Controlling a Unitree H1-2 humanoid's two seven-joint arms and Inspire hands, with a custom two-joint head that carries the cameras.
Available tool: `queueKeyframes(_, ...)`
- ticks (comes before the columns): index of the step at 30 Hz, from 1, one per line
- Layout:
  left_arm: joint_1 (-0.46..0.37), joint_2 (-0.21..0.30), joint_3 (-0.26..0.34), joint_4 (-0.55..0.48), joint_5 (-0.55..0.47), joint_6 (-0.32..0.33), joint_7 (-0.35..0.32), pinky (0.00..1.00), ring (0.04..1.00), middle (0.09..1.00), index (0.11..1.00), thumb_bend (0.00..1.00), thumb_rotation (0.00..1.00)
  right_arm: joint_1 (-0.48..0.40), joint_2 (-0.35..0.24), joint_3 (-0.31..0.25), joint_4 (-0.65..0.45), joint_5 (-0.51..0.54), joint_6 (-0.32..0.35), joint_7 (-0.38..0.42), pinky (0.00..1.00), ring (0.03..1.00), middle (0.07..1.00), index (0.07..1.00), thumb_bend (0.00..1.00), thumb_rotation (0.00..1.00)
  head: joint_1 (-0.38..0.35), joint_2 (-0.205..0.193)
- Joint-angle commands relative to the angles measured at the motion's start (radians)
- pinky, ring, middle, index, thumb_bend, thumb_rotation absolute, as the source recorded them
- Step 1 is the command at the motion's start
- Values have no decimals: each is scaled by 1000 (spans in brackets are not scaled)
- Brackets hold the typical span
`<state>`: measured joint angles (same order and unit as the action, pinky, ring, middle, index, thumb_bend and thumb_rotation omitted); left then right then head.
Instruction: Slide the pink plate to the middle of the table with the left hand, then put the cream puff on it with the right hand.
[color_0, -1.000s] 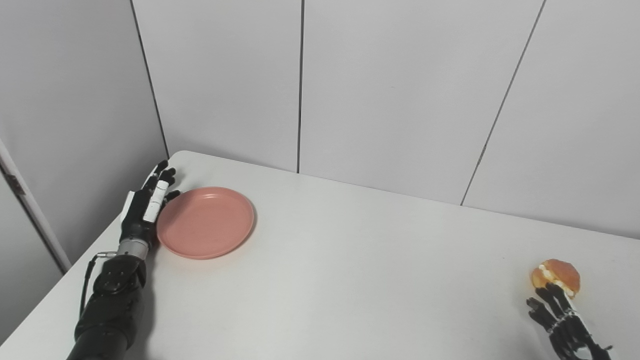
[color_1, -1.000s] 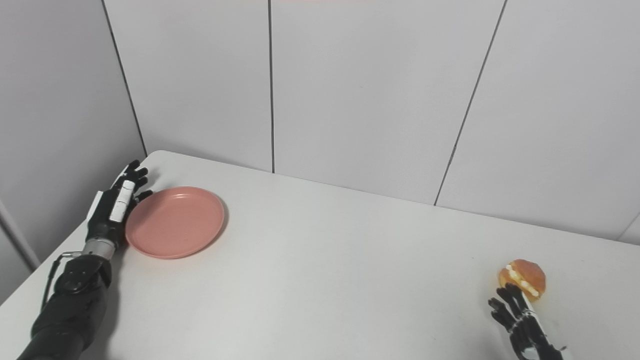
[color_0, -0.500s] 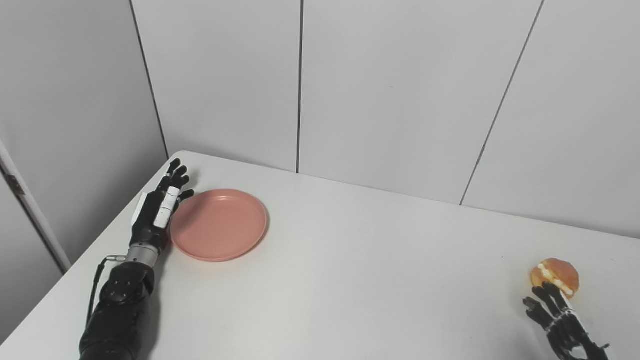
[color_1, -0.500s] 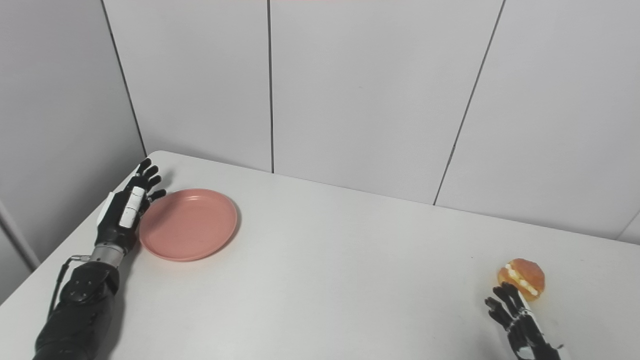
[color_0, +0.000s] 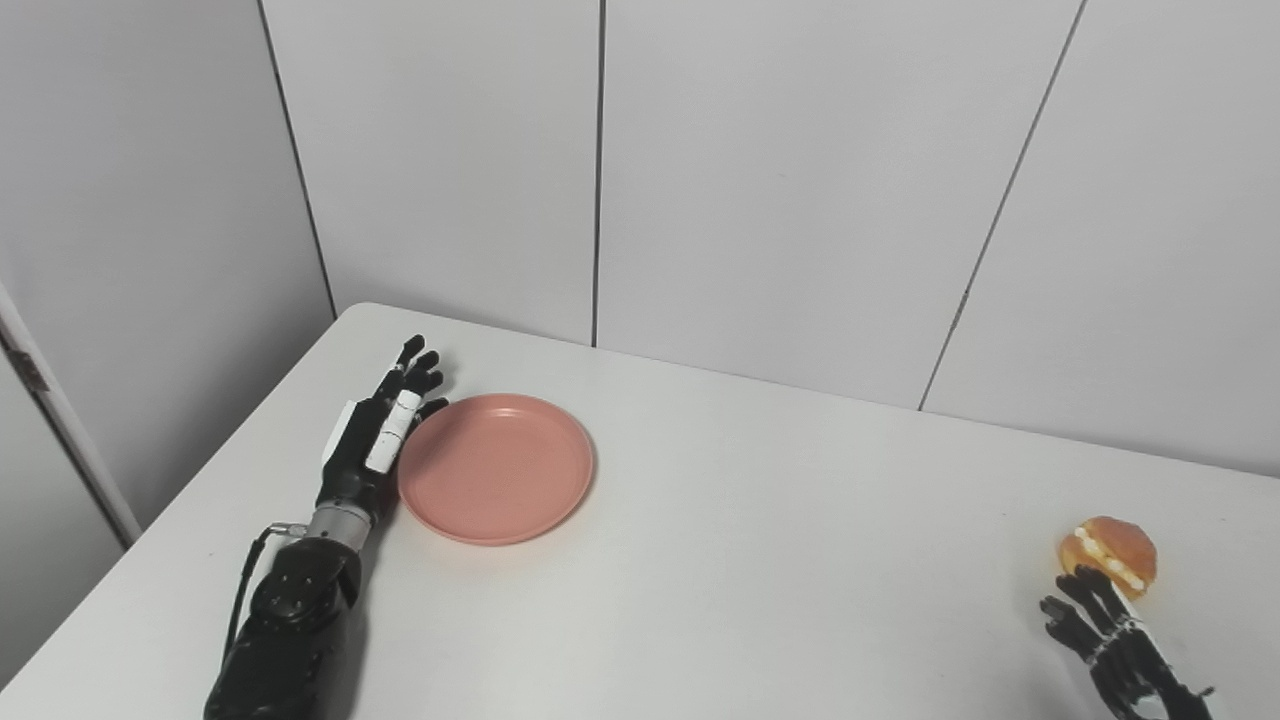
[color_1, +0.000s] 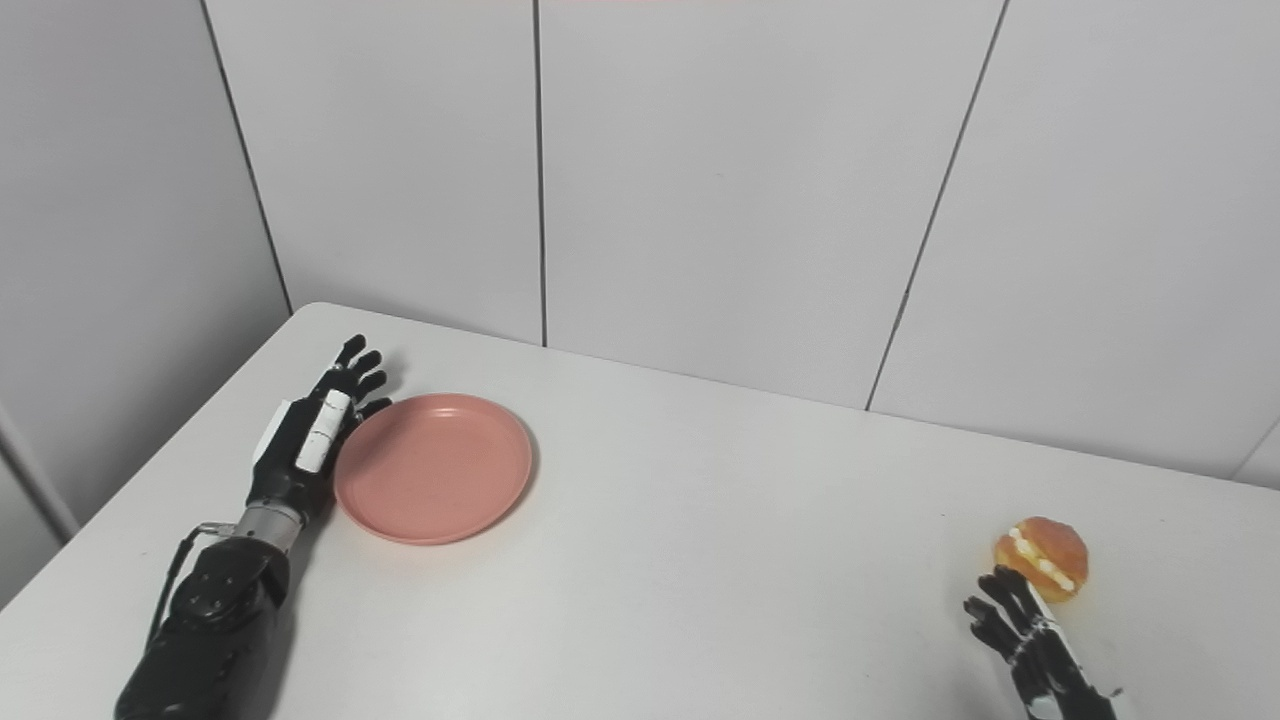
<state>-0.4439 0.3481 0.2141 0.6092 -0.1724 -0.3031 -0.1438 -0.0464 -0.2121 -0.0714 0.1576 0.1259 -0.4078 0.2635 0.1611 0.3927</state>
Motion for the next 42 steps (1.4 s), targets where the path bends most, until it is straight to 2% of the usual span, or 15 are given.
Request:
queueKeyframes(1, 42, -42, -17, 0, -1, 10, 4, 851, 930, 942, 939, 901, 852, 92, 20, 12, 74, 3, -26, -6, 880, 867, 908, 919, 965, 1000, 2, 1)
queueKeyframes(10, 43, -62, -49, -26, 6, 41, -3, 848, 936, 944, 953, 901, 844, 96, 22, 15, 62, -1, -22, -9, 883, 870, 910, 915, 962, 1000, -3, 11)
queueKeyframes(17, 32, -82, -69, -3, 5, 41, -10, 850, 938, 944, 939, 907, 816, 97, 26, 17, 58, -11, -25, -12, 880, 867, 907, 916, 964, 1000, -9, 13)
queueKeyframes(22, 26, -102, -93, 18, 3, 29, -36, 869, 949, 954, 937, 884, 821, 101, 30, 18, 50, -14, -24, -14, 882, 866, 905, 914, 947, 998, -15, 17)
queueKeyframes(26, 19, -116, -98, 40, -1, 28, -45, 871, 947, 949, 937, 916, 812, 105, 33, 22, 41, -22, -22, -20, 875, 862, 902, 913, 942, 998, -23, 21)
queueKeyframes(30, 1, -126, -104, 99, 3, -3, -57, 849, 942, 944, 931, 932, 819, 106, 39, 24, 33, -32, -23, -25, 878, 865, 902, 909, 941, 994, -37, 26)
queueKeyframes(36, -5, -138, -110, 128, 3, -14, -67, 847, 936, 939, 923, 950, 810, 111, 47, 30, 9, -49, -6, -37, 881, 863, 900, 906, 942, 991, -68, 49)
queueKeyframes(42, -8, -135, -115, 128, 3, -12, -82, 830, 932, 941, 935, 958, 817, 115, 62, 48, -31, -84, 18, -61, 870, 856, 896, 899, 955, 988, -148, 88)
